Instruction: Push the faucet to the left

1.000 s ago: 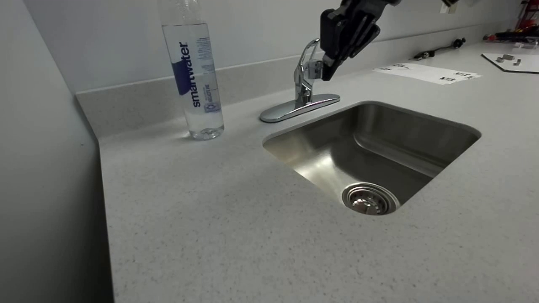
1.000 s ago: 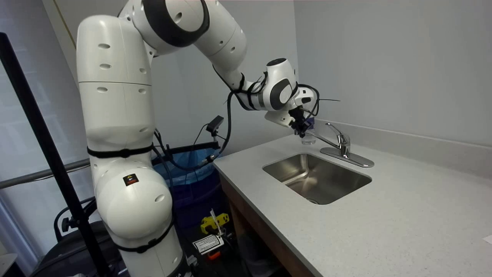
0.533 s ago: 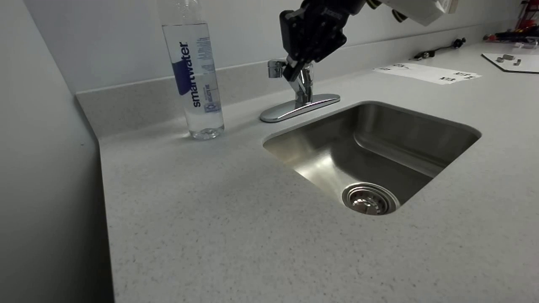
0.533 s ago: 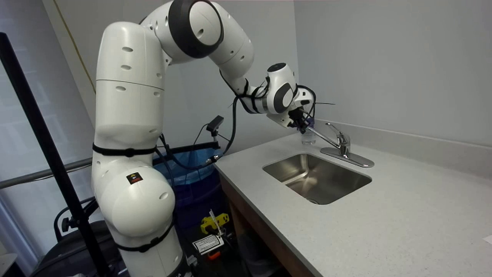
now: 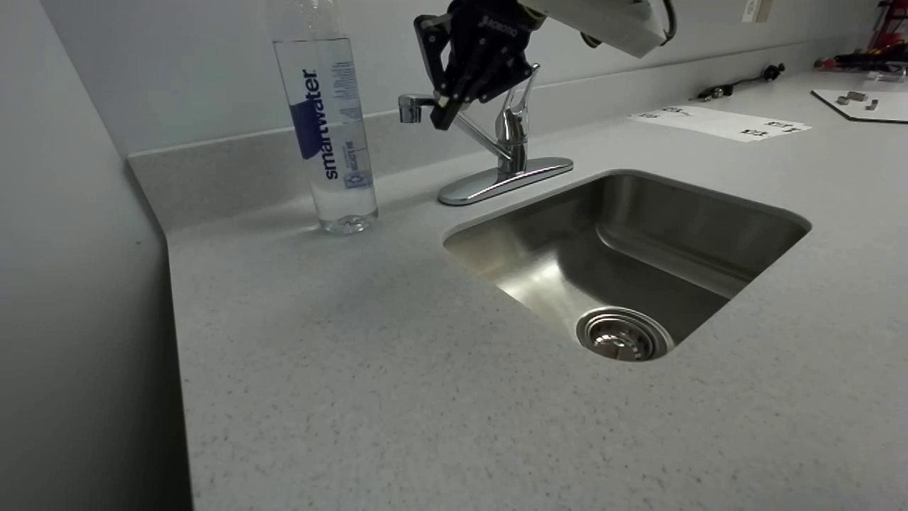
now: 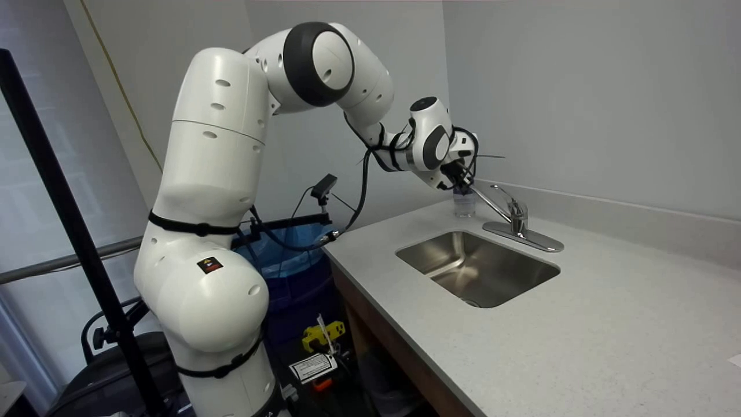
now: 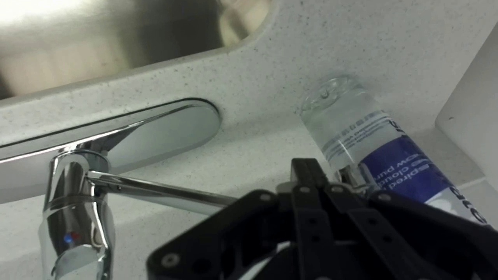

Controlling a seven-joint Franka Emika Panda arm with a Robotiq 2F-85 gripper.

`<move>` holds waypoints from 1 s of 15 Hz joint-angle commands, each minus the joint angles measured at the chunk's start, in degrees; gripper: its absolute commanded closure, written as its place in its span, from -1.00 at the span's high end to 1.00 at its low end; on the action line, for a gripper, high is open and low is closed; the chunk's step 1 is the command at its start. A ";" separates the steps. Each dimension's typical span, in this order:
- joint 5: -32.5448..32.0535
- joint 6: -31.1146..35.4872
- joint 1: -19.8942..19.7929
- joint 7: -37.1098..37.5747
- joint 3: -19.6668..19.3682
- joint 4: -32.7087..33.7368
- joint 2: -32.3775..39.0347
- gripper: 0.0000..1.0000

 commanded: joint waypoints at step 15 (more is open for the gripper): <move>1.13 0.87 5.12 4.01 -8.33 15.20 8.46 -1.00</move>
